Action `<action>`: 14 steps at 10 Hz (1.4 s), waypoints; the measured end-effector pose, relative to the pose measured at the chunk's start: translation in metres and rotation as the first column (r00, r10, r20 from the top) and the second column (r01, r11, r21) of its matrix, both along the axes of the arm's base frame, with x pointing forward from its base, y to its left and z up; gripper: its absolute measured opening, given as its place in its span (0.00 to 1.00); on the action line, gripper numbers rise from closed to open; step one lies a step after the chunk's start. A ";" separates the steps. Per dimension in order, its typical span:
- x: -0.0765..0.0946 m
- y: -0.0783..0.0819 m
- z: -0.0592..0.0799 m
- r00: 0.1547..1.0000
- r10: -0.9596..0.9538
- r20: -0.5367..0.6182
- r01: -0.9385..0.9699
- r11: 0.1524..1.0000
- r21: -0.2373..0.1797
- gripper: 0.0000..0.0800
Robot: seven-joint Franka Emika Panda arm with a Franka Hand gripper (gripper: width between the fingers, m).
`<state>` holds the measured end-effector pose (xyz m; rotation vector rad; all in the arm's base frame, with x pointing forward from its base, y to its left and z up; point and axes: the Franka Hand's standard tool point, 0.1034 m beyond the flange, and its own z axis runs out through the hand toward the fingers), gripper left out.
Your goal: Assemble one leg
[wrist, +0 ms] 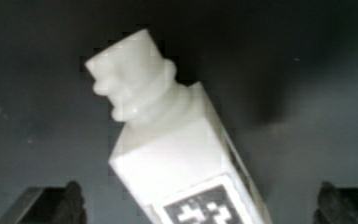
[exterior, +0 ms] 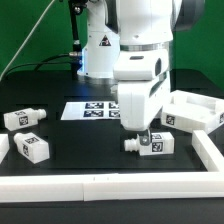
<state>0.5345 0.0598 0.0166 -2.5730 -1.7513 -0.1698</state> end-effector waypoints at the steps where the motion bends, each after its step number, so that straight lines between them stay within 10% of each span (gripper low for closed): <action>1: -0.003 0.001 -0.007 1.000 0.001 -0.007 -0.001 1.000 0.002 0.81; 4: -0.004 -0.001 -0.012 1.000 -0.005 -0.014 0.005 1.000 0.004 0.81; 7: -0.004 -0.002 -0.012 1.000 -0.006 -0.014 0.006 1.000 0.003 0.35; 8: -0.004 -0.009 -0.010 1.000 0.000 -0.012 0.000 1.000 0.000 0.35; 12: -0.066 -0.117 0.015 0.972 -0.236 -0.014 0.236 0.972 -0.021 0.35; 14: -0.070 -0.120 0.013 0.965 -0.259 -0.035 0.258 0.966 -0.023 0.35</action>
Offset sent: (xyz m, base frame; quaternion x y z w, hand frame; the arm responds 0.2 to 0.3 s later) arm 0.0000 0.0000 0.0000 0.0000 0.0000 0.0000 1.0000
